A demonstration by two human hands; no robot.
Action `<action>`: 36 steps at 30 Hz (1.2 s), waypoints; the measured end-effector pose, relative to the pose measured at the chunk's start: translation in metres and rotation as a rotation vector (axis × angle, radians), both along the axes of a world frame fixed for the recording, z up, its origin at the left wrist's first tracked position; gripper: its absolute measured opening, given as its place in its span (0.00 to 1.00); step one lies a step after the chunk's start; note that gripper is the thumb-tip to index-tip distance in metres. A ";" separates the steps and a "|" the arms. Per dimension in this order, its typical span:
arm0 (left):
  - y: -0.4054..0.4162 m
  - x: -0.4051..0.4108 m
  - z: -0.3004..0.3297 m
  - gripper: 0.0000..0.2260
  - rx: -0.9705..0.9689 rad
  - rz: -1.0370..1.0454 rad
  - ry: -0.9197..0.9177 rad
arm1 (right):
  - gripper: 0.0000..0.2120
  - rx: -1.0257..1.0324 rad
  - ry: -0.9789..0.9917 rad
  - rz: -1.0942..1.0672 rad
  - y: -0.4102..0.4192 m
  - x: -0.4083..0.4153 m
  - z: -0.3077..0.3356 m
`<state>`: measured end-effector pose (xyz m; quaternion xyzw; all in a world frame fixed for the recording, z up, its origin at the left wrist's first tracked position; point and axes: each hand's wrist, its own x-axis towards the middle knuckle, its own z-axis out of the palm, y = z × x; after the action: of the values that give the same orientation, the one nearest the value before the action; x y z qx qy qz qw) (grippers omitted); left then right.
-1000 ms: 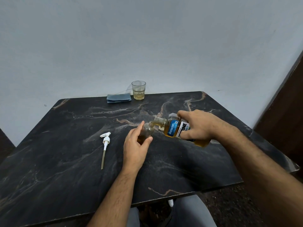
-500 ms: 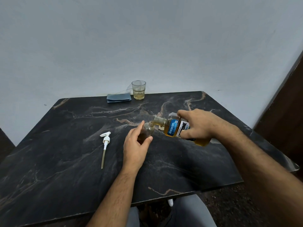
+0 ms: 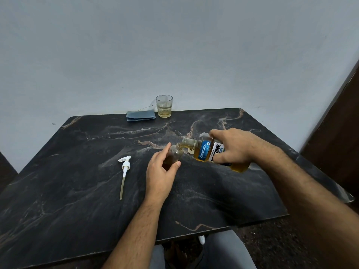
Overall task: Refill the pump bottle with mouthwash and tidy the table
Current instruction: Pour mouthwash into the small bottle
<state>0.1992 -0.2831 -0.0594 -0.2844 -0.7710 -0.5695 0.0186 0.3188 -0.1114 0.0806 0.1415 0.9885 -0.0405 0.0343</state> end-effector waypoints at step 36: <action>-0.001 -0.005 -0.003 0.28 0.105 0.041 -0.133 | 0.18 -0.818 1.006 -0.420 0.008 0.014 -0.101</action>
<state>0.1944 -0.2839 -0.0623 -0.2287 -0.7453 -0.6263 -0.0063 0.3332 -0.1030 -0.0207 0.2698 0.7409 -0.4777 -0.3874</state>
